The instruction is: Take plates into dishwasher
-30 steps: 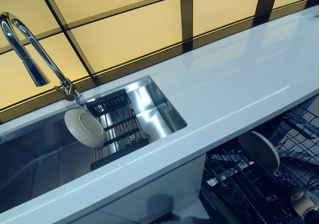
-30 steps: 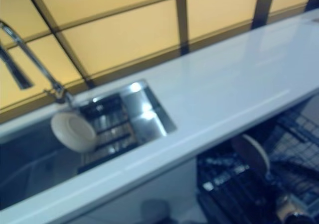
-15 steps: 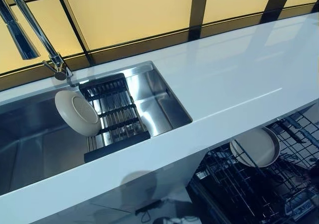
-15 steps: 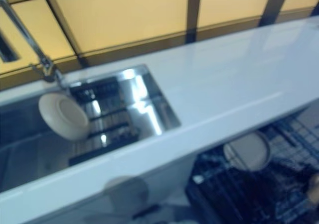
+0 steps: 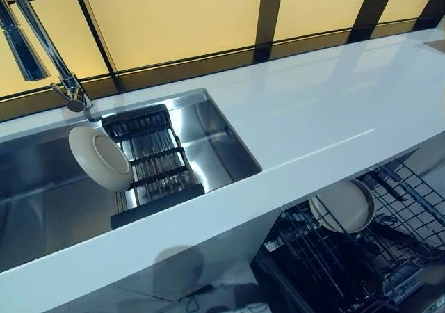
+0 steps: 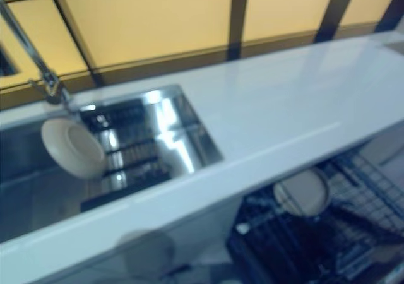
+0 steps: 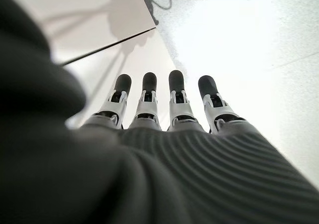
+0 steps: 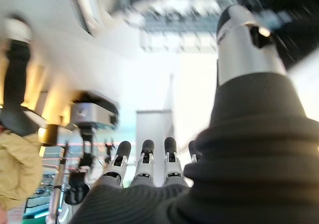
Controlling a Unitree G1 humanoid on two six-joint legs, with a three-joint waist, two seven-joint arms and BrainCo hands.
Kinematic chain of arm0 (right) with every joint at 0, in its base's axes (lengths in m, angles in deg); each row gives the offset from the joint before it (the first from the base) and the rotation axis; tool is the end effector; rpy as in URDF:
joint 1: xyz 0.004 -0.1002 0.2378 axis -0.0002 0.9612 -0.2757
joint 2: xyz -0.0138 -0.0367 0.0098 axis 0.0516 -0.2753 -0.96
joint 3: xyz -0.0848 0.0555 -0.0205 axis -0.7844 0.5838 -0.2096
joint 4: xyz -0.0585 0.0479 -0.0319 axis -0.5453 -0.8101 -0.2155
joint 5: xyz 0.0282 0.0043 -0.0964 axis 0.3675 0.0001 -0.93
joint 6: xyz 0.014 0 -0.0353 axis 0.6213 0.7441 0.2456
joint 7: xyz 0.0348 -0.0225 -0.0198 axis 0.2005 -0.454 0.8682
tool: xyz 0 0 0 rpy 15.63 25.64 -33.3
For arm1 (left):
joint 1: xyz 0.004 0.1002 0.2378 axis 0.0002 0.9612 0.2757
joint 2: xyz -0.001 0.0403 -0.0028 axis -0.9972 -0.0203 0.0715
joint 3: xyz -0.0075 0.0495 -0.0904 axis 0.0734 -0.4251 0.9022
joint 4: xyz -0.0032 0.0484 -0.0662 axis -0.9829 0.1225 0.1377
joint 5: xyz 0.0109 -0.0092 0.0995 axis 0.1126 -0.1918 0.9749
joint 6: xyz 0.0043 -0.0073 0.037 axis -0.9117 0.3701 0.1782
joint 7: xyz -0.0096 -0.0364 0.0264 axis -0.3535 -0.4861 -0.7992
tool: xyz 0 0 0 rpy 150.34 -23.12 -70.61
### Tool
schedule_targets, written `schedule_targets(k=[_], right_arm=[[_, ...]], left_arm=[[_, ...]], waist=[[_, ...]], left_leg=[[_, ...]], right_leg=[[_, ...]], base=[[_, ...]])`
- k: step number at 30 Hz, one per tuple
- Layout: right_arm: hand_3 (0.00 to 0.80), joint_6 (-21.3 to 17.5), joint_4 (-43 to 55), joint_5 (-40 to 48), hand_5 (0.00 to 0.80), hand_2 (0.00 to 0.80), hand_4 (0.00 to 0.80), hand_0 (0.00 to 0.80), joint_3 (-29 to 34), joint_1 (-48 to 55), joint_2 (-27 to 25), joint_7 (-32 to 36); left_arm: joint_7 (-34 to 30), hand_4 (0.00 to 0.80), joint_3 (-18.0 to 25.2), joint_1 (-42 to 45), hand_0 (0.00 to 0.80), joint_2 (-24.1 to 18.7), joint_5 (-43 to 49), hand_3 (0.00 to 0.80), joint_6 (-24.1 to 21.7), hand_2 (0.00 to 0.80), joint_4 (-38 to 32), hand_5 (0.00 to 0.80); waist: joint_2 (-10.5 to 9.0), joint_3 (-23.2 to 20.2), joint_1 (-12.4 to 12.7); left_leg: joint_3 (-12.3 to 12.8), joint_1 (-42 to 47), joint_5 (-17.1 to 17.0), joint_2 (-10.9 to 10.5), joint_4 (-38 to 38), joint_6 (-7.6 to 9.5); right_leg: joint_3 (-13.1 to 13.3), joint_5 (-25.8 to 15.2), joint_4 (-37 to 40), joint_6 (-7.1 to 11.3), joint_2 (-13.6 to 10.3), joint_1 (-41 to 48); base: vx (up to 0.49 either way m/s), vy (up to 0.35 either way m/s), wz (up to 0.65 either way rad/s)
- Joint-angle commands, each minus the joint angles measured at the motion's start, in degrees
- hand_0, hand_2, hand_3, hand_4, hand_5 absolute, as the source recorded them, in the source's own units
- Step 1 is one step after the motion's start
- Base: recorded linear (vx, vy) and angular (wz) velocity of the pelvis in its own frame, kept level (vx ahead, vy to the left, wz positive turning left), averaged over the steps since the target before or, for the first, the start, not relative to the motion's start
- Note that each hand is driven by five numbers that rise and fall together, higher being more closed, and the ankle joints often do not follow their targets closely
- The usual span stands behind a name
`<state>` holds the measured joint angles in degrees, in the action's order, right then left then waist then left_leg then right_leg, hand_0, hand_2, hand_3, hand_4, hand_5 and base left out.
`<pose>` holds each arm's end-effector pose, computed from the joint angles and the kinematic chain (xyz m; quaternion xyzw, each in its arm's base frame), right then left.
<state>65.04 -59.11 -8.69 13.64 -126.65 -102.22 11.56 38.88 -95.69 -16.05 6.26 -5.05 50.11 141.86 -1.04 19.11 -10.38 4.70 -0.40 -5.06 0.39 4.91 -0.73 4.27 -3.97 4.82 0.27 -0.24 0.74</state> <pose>0.1938 -0.4490 0.2669 -0.4608 0.2722 -0.3553 0.7664 0.1545 0.2375 -0.0843 0.0967 0.4813 0.1154 0.8635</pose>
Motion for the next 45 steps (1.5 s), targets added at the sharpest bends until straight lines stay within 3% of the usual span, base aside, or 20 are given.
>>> schedule_targets(k=[1, 4, 9, 14, 16, 22, 27, 28, 38, 45], right_arm=[[0.000, -2.1, 0.1, 0.5, 0.000, 0.000, 0.000, 0.000, -9.0, -7.8, -4.8, -3.7], [0.000, -2.2, -0.7, 0.2, 0.000, 0.000, 0.000, 0.000, -16.9, -17.0, -5.1, -5.9], [0.000, -6.0, 3.0, -0.7, 0.000, 0.000, 0.000, 0.000, -31.5, -32.9, -3.8, -11.2], [0.000, -7.0, 10.4, -2.1, 0.000, 0.000, 0.000, 0.000, -39.5, -39.9, -2.1, -14.2], [0.000, -10.1, 15.0, -5.0, 0.000, 0.000, 0.000, 0.000, -43.4, -43.5, -0.8, -17.1], [0.000, -16.0, 22.6, -13.4, 0.000, 0.000, 0.000, 0.000, -46.0, -45.7, 1.1, -20.4], [0.000, -18.8, 26.5, -17.6, 0.000, 0.000, 0.000, 0.000, -47.0, -46.2, 2.6, -21.6], [0.000, -21.1, 30.1, -21.5, 0.000, 0.000, 0.000, 0.000, -47.8, -46.9, 4.3, -21.3], [0.000, -24.7, 36.0, -26.1, 0.000, 0.000, 0.000, 0.000, -50.2, -50.1, 10.9, -17.4], [0.000, -24.8, 39.0, -26.9, 0.000, 0.000, 0.000, 0.000, -49.9, -50.1, 14.3, -14.0]], left_arm=[[1.4, 0.000, -2.7, 1.0, 0.000, -1.2, -2.1, 0.000, -0.2, 0.000, 2.5, 0.000], [1.7, 0.000, -3.2, 1.3, 0.000, -1.0, -2.1, 0.000, -0.1, 0.000, 2.8, 0.000], [1.9, 0.000, -3.8, 1.0, 0.000, -1.4, -2.9, 0.000, 0.3, 0.000, 2.6, 0.000], [2.3, 0.000, -3.9, 1.0, 0.000, -1.3, -3.3, 0.000, 0.6, 0.000, 2.2, 0.000], [2.5, 0.000, -3.6, 1.3, 0.000, -1.2, -3.2, 0.000, 0.8, 0.000, 1.9, 0.000], [2.7, 0.000, -3.1, 1.2, 0.000, -1.3, -2.8, 0.000, 1.1, 0.000, 1.6, 0.000], [2.7, 0.000, -2.7, 1.6, 0.000, -1.2, -2.6, 0.000, 0.8, 0.000, 1.5, 0.000], [2.5, 0.000, -2.1, 2.0, 0.000, -1.2, -2.1, 0.000, 0.6, 0.000, 1.2, 0.000], [2.4, 0.000, -1.3, 2.8, 0.000, -0.5, -1.8, 0.000, 0.4, 0.000, 0.5, 0.000], [2.7, 0.000, -1.6, 2.7, 0.000, -0.2, -2.0, 0.000, 0.5, 0.000, 0.4, 0.000]], waist=[[-4.67, -6.7, 1.6], [-5.09, -7.5, 2.4], [-5.52, -8.0, 3.9], [-5.70, -8.2, 4.8], [-5.90, -8.5, 5.8], [-6.42, -8.5, 7.6], [-6.65, -8.3, 8.6], [-6.99, -8.1, 9.6], [-8.43, -7.9, 12.6], [-9.10, -8.0, 14.0]], left_leg=[[0.2, 3.1, 3.6, 2.4, 0.1, -3.23], [-0.4, 3.0, 3.5, 2.3, 0.1, -3.24], [-2.0, 2.8, 3.4, 1.8, 0.1, -3.06], [-2.9, 2.6, 3.3, 1.5, 0.1, -2.97], [-3.5, 2.3, 3.3, 1.4, 0.1, -2.88], [-4.6, 1.2, 2.4, 1.0, 0.1, -2.56], [-5.3, 1.4, 3.0, 0.9, 0.1, -2.38], [-5.8, 1.2, 2.9, 0.9, 0.1, -2.37], [-7.4, 0.0, 2.2, 0.5, 0.1, -2.48], [-8.4, -0.7, 1.9, 0.4, 0.1, -2.50]], right_leg=[[4.4, -2.9, -0.9, 6.42, -3.1, -2.8], [4.0, -2.8, -0.8, 6.37, -3.2, -2.5], [2.8, -2.4, -0.9, 6.24, -3.3, -1.9], [1.7, -2.2, -0.8, 6.27, -3.5, -1.6], [0.7, -2.0, -0.7, 6.33, -3.7, -1.3], [-1.1, -2.3, -0.7, 6.55, -4.1, -1.5], [-2.4, -1.8, -0.4, 6.73, -4.3, -0.7], [-3.4, -1.8, -0.3, 6.90, -4.5, -0.5], [-6.1, -2.0, 0.2, 7.09, -4.7, -0.1], [-7.7, -2.0, 0.2, 7.06, -4.9, -0.3]], base=[[0.000, 0.000, 0.00], [0.000, 0.000, 0.00], [-0.001, -0.001, 0.03], [0.001, -0.007, 0.10], [0.003, -0.027, 0.10], [-0.029, -0.040, 0.17], [0.017, -0.029, 0.16], [0.005, -0.036, 0.20], [0.011, -0.019, 0.13], [0.017, -0.018, 0.11]])
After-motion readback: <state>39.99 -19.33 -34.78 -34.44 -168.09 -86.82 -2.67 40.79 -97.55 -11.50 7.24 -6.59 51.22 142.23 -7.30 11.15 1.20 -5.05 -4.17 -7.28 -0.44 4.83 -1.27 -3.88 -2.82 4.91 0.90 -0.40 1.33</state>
